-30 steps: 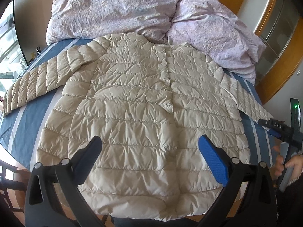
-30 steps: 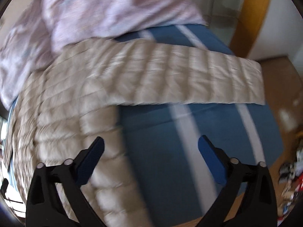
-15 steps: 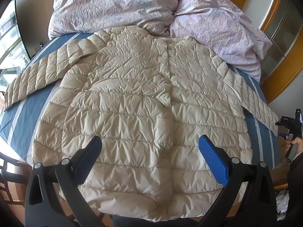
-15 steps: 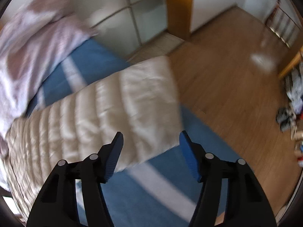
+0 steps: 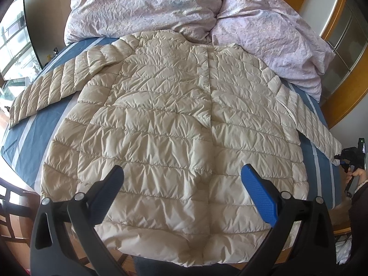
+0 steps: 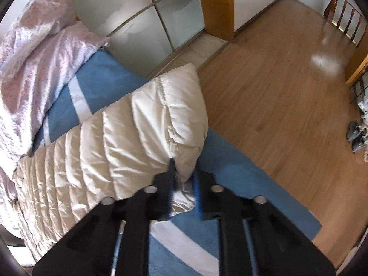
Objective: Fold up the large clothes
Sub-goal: 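Fold the held sleeve across the coat back with the right gripper, release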
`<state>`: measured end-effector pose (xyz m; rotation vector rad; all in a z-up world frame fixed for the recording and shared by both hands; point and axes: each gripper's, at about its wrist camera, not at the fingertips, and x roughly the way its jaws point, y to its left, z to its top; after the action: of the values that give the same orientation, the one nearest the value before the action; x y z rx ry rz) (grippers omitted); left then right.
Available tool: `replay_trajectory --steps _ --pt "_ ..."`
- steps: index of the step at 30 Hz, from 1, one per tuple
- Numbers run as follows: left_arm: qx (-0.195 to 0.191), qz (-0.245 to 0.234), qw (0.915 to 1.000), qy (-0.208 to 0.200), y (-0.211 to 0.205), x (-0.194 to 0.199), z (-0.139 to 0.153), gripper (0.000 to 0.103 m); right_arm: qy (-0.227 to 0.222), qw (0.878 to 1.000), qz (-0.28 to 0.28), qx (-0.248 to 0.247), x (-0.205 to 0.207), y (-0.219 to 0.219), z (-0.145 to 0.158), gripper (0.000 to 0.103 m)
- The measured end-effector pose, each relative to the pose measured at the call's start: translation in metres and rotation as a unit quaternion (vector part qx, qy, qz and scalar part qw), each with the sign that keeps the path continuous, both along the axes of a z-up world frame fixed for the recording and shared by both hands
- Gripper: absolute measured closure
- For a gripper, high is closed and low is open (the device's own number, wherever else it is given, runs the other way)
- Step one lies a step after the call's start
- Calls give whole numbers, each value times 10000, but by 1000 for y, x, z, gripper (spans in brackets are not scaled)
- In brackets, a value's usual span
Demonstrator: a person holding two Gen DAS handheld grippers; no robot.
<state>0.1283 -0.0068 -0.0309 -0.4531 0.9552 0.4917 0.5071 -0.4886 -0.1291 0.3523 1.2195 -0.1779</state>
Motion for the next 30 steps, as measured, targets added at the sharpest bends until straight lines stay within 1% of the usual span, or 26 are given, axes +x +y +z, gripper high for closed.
replay_trajectory --steps 2,6,8,10,11,14,15,16,17,18,20,22,23,26,30 --pt "25 18 10000 -21 5 -2 1 2 -117 9999 -29 -27 -7 1 8 97" --pt "61 111 9999 -66 23 -6 2 2 -569 9981 185 -152 -11 25 37 97" --pt "44 135 9999 -97 34 -8 2 2 -724 9967 325 -146 -11 40 51 97" --pt "43 157 9998 -98 49 -8 1 2 -922 9944 513 -102 -13 65 68 97" --pt "47 154 9998 -103 56 -8 1 2 -966 9937 571 -83 -11 74 71 97" --pt "126 183 9997 -72 78 -8 1 2 -1070 9902 899 50 -14 124 88 97" --pt "150 203 9997 -53 85 -9 1 2 -1074 9893 984 90 -18 133 91 97" --pt "173 225 9996 -37 93 -10 0 2 -1064 9871 1185 141 -20 160 94 97" --pt "200 253 9995 -25 102 -11 0 2 -1061 9856 1308 156 -23 175 97 97" --pt "229 287 9993 -8 112 -12 0 2 -1052 9825 1524 184 -27 200 99 97" --pt "231 347 9991 13 132 -16 -1 2 -1042 9769 1853 241 -34 243 99 97" --pt "184 399 9990 15 151 -20 -3 2 -1008 9689 2241 304 -43 294 96 97" --pt "166 423 9990 19 158 -23 -4 2 -966 9637 2469 315 -50 325 92 97" --pt "117 482 9988 53 183 -30 -8 2 -813 9539 2875 286 -67 386 77 97" --pt "70 517 9986 110 211 -39 -14 2 -568 9478 3124 283 -87 433 56 97"
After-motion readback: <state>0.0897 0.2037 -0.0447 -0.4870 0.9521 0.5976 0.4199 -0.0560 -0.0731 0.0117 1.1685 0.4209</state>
